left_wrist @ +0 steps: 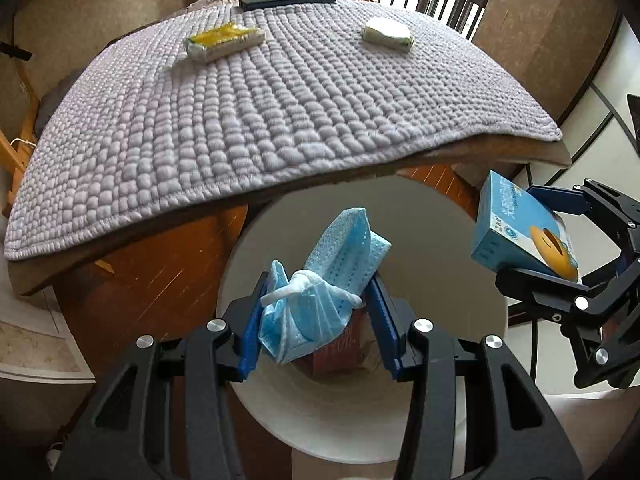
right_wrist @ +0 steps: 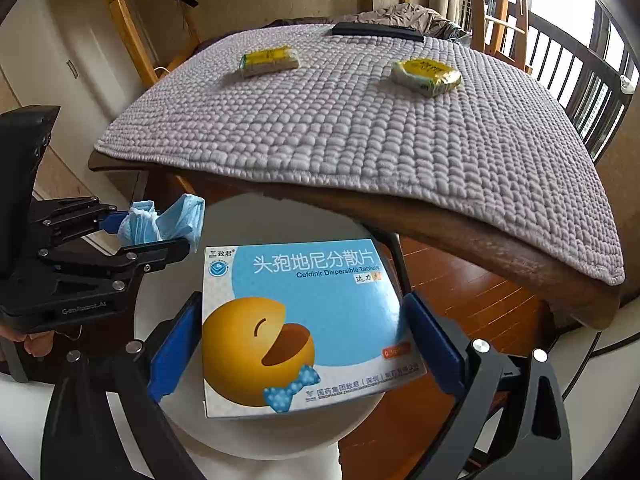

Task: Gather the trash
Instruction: 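Hold the mask and medicine box above the bin opening with both grippers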

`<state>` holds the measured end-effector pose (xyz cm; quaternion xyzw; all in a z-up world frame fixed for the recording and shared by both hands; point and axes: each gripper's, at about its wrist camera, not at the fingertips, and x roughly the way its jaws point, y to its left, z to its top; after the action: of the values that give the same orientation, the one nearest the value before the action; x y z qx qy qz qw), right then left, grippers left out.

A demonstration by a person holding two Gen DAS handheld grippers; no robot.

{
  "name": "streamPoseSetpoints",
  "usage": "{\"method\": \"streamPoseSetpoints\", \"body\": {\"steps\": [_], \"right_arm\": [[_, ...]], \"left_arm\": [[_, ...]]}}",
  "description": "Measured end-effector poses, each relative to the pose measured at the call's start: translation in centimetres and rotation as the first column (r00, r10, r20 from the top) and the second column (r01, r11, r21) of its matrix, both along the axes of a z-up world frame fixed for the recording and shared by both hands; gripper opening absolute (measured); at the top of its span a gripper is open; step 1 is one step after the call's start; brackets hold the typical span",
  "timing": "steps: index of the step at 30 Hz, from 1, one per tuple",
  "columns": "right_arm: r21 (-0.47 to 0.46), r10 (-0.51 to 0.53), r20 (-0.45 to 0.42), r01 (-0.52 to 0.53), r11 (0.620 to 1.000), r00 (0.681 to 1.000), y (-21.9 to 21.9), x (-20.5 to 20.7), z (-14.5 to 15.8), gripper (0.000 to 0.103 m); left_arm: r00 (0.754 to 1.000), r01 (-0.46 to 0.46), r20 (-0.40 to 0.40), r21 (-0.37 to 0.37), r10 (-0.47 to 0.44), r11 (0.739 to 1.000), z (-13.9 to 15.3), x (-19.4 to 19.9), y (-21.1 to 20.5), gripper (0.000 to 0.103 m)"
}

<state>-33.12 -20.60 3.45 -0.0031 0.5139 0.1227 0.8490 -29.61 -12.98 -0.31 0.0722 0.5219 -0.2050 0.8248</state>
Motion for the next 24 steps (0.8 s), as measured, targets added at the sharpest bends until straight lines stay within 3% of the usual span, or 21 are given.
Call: {"method": "streamPoseSetpoints", "body": {"steps": [24], "right_arm": [[-0.009,0.028,-0.07,-0.029,1.0,0.997,0.8,-0.4,-3.4,0.095]], "left_arm": [[0.999,0.008,-0.051,0.077,-0.005,0.997,-4.9,-1.0,-2.1,0.049]]}}
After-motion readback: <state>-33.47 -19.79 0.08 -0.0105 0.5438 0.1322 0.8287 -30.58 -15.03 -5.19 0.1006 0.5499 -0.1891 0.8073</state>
